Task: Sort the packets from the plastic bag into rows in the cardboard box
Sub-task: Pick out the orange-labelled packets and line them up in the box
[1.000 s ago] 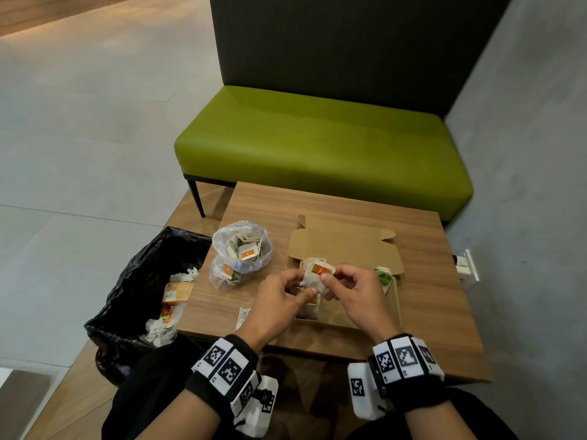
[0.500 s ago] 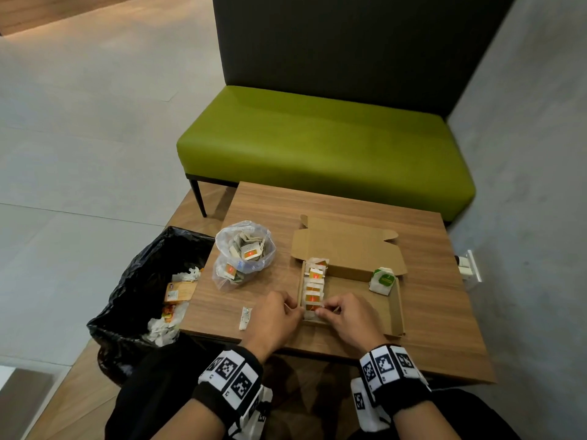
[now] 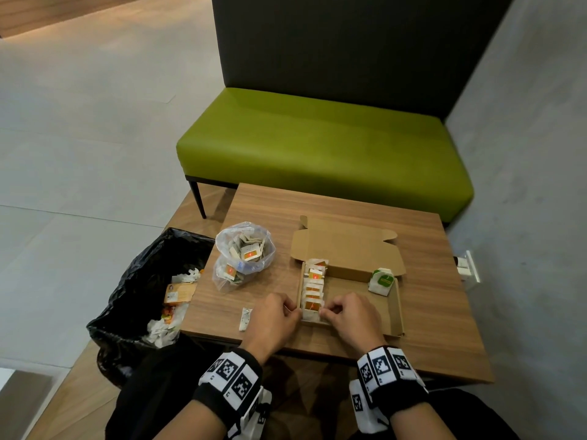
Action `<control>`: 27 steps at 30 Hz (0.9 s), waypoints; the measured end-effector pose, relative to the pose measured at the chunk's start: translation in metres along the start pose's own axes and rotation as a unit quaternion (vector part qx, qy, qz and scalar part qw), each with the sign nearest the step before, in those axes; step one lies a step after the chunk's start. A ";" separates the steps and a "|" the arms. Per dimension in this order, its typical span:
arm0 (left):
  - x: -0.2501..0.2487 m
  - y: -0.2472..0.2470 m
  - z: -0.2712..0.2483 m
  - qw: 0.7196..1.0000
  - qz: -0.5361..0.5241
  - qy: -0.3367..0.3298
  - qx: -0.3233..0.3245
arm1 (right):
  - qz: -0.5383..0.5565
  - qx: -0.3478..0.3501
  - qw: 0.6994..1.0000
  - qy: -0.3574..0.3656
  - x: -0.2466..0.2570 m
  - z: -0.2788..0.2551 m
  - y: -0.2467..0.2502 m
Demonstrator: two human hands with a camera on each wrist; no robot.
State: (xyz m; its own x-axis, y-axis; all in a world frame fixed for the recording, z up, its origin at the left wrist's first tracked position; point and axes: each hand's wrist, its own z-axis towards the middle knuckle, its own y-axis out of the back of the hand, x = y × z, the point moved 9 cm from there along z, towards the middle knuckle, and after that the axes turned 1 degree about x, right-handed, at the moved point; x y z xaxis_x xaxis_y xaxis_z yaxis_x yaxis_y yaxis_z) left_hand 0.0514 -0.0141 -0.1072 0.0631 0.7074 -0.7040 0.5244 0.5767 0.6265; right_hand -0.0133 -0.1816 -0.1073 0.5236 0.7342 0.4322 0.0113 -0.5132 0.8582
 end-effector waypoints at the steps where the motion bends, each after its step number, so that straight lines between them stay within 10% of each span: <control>1: 0.000 0.000 0.000 1.000 -0.003 0.000 0.000 | 0.002 -0.003 1.000 0.001 0.002 0.000 -0.001; 13: 0.008 0.073 0.002 0.985 0.089 -0.046 -0.138 | 0.021 -0.007 1.000 -0.005 -0.008 -0.005 0.019; 27: 0.008 0.014 0.013 0.927 0.353 -0.119 0.041 | 0.054 -0.062 0.996 0.042 0.021 -0.026 0.034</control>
State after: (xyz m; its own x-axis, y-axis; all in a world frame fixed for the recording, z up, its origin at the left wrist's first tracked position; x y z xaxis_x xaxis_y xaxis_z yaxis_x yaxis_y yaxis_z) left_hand 0.0699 -0.0054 -0.1085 0.5961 0.7805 -0.1882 0.3425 -0.0351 0.9389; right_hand -0.0243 -0.1719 -0.0615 0.4427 0.7146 0.5416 -0.1497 -0.5367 0.8304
